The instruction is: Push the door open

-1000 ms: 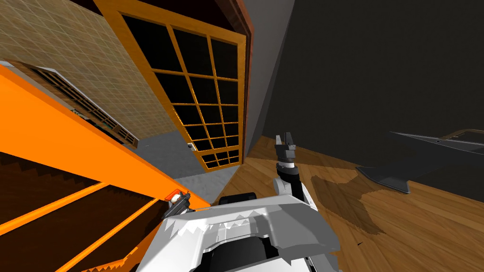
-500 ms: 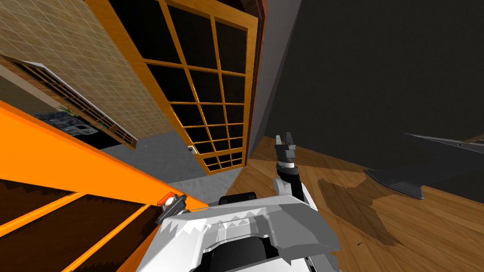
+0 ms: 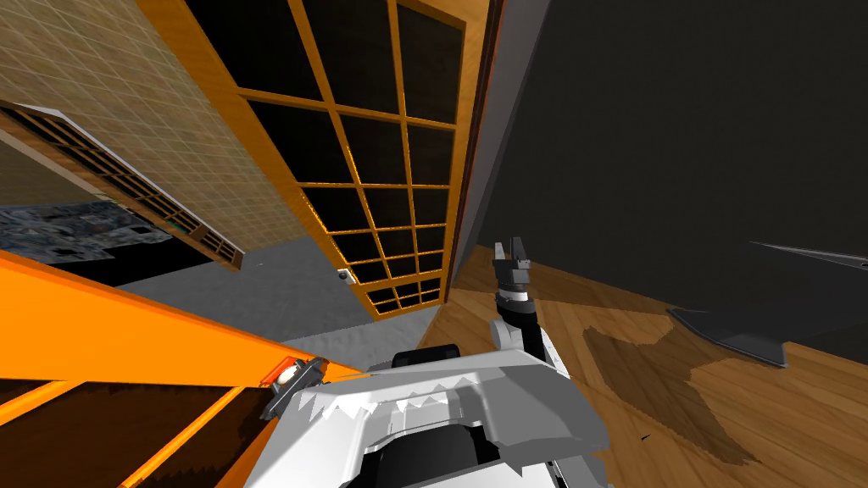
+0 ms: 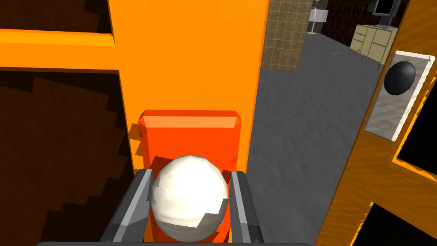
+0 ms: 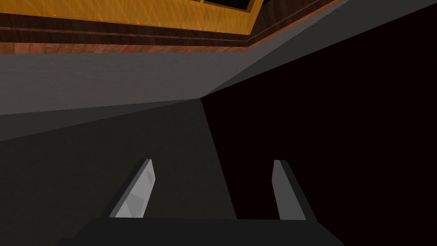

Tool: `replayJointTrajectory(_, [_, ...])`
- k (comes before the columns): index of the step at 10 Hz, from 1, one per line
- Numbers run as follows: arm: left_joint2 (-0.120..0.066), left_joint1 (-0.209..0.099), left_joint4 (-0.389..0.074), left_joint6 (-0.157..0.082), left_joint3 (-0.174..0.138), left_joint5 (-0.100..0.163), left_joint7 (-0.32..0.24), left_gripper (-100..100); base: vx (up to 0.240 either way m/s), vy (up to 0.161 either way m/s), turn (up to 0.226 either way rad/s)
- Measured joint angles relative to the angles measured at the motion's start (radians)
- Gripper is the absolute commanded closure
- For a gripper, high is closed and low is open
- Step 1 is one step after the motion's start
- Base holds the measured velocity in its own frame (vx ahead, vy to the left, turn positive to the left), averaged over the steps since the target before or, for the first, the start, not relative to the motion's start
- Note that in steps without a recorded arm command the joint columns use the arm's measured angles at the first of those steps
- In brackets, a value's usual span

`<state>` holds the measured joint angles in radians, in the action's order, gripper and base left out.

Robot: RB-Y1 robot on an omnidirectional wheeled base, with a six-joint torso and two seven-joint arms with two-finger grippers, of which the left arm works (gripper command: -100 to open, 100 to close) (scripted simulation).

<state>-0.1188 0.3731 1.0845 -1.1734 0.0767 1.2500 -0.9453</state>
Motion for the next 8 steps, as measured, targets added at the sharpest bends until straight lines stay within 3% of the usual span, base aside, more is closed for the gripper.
replayJointTrajectory(2, [0.002, -0.014, -0.028, -0.016, -0.025, 0.023, -0.007, 100, 0.160, 0.142, 0.019])
replayJointTrajectory(4, [0.007, 0.001, -0.004, -0.020, -0.050, 0.050, 0.012, 100, 0.172, 0.135, 0.031])
replayJointTrajectory(6, [0.010, -0.015, -0.023, -0.033, -0.079, 0.078, 0.020, 100, 0.162, 0.144, 0.022])
replayJointTrajectory(8, [0.010, 0.006, 0.000, -0.035, -0.102, 0.103, 0.030, 100, 0.169, 0.139, 0.031])
